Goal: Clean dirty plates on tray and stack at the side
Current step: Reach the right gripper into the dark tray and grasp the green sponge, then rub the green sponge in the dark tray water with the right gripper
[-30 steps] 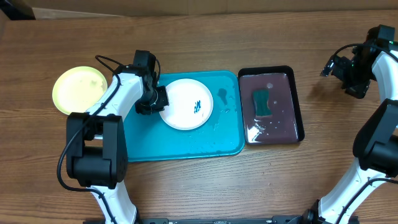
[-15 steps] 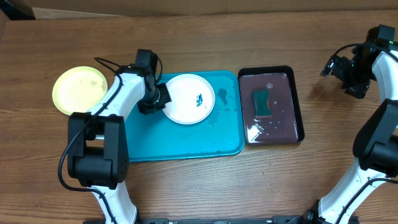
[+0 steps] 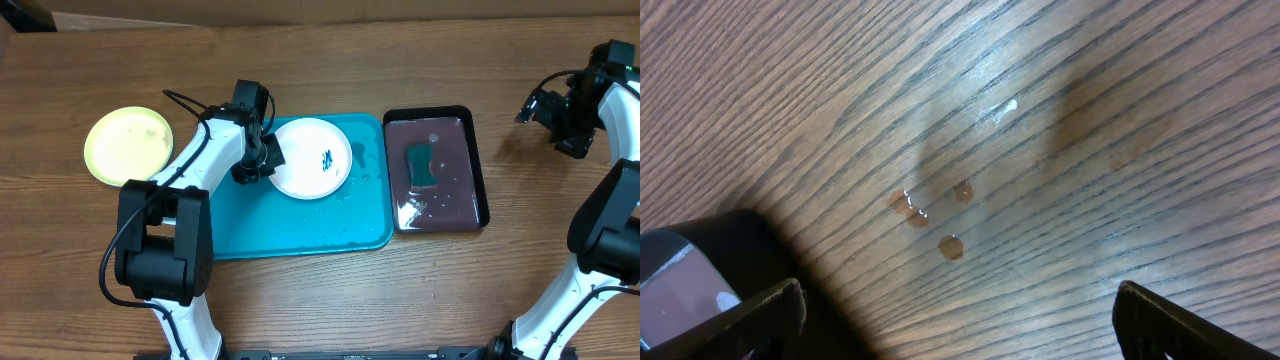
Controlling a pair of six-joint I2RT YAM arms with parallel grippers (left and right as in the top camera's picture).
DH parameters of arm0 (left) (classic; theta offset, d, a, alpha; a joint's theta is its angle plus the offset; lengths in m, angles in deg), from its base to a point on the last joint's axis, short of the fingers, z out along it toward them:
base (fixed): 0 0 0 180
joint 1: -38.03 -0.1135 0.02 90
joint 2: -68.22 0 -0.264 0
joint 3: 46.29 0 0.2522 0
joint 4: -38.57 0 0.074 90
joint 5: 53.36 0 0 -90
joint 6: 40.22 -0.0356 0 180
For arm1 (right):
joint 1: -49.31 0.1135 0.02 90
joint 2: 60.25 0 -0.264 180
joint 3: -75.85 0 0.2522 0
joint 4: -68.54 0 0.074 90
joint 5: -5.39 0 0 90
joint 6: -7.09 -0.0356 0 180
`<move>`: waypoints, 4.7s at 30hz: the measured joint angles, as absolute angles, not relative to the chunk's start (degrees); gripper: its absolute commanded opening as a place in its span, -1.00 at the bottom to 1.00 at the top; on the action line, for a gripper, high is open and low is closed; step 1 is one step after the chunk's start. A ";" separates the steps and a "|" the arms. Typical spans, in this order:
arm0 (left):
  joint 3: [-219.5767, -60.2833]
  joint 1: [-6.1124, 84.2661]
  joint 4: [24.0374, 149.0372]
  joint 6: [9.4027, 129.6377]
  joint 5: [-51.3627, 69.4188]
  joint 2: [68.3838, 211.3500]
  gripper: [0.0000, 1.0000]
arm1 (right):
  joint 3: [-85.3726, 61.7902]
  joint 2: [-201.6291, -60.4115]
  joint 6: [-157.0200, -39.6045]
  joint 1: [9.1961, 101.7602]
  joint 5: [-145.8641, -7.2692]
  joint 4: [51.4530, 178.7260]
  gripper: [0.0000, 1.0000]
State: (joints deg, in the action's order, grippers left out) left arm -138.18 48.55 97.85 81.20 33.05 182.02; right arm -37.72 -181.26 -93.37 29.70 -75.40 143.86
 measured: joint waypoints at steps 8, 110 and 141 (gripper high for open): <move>-138.18 48.55 97.48 81.18 33.05 182.02 -0.92 | -38.12 -181.26 -93.42 29.70 -70.37 146.49 1.00; -138.18 48.55 99.47 80.98 33.88 182.02 -0.91 | -22.27 -174.53 -88.83 62.85 -84.77 137.85 0.01; -138.18 48.55 99.38 80.94 33.90 182.02 -0.80 | -18.14 -174.53 -88.78 63.34 -83.05 135.93 -0.75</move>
State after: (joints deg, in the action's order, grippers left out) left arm -138.18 48.55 99.38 80.94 33.90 182.02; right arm -18.14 -174.53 -88.78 63.34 -83.05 135.93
